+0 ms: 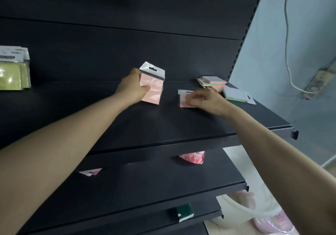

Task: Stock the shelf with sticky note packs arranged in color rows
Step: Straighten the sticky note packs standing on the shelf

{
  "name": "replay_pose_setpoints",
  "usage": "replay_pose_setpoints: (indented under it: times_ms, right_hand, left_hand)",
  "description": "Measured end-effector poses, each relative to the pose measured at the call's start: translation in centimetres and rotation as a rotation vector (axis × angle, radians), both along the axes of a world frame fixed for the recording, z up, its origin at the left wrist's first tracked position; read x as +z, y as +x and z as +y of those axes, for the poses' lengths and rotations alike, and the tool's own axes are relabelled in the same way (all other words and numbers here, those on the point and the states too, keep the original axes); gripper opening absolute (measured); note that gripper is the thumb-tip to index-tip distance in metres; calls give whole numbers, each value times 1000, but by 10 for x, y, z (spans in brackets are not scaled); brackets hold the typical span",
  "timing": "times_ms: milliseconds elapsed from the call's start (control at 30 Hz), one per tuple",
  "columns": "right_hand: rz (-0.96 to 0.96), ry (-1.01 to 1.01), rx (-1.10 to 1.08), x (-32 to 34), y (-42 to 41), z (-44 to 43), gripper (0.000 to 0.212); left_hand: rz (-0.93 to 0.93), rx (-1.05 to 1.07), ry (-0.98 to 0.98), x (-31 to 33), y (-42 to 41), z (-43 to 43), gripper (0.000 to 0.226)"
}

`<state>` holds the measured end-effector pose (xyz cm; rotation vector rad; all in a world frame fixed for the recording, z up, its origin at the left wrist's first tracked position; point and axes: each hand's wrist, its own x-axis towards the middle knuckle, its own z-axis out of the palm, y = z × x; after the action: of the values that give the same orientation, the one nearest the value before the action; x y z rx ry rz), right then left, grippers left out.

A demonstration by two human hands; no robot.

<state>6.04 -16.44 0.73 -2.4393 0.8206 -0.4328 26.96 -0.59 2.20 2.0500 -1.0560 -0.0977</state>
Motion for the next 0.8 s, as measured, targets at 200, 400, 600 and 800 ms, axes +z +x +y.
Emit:
replay_pose_setpoints:
  times_ms: [200,400,600,800]
  right_hand:
    - [-162,91,-313,8,10,12,53]
    - [-485,173,-464,12,17,47,42]
    - [-663,166,-466,13,26,114,41]
    - [-693,78,-500,3,28,186,34]
  left_hand:
    - [10,-79,0,3,1,21,36]
    - [102,-157,-51,4,15,59,34]
    - [154,-230,-142,7,36,108,24]
    - [221,-292,-185,0,48,161,34]
